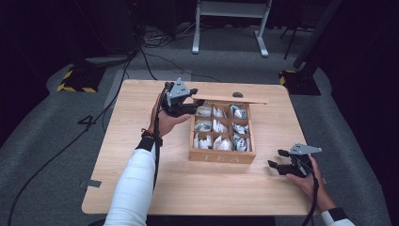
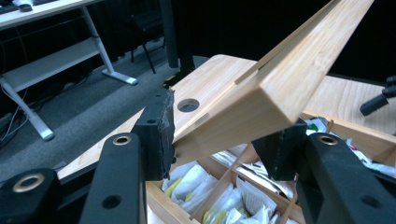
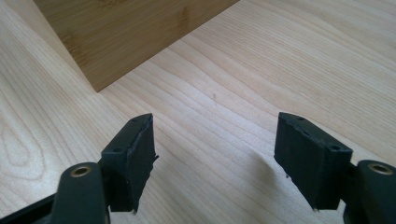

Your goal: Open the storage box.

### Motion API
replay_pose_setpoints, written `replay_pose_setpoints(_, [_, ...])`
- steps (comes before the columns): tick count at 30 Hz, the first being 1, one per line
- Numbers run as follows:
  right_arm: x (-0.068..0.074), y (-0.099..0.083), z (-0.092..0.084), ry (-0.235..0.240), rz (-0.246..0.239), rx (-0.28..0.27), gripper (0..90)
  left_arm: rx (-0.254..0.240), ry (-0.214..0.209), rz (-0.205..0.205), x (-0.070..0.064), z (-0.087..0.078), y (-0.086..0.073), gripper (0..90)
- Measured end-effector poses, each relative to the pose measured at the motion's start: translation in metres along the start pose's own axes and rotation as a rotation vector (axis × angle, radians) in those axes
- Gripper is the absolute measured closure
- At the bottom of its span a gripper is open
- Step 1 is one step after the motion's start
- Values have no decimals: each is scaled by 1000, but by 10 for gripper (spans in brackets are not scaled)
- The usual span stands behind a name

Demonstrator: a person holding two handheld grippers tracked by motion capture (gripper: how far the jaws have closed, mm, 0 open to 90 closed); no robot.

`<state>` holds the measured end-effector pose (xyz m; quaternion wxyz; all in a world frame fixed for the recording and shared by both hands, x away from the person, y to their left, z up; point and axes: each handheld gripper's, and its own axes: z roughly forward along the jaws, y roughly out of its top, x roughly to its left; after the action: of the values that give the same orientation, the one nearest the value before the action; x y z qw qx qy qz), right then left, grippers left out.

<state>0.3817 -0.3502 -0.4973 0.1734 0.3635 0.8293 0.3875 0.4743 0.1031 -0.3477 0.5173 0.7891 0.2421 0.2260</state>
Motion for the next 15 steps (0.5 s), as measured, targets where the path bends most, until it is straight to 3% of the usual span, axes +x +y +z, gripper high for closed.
replay_pose_setpoints(7, [3,-2,5,-2,-32,15,295,-21,15,-28,8,5,8,518])
replay_pose_setpoints(15, [4,-3,6,4,-28,21,291,-28,28,-27,14,9,13,528])
